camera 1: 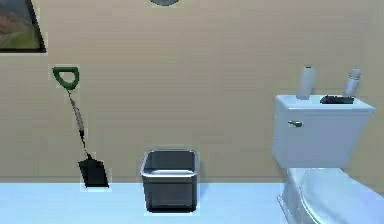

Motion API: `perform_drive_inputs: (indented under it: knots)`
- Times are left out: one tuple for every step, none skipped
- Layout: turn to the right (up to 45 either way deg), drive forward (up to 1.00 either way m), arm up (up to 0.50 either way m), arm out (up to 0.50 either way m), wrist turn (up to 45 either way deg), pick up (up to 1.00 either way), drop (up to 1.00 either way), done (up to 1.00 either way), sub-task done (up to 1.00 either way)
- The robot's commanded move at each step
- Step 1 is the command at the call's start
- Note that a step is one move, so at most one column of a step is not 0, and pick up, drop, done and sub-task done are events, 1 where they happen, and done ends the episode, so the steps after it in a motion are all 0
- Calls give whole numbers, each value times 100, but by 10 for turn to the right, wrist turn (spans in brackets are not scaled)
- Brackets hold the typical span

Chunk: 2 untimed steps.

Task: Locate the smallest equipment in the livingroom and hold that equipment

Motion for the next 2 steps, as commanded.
perform_drive_inputs:
  knots:
    - [-450,0,0,0,0,0,0,0,0]
    - [-450,0,0,0,0,0,0,0,0]
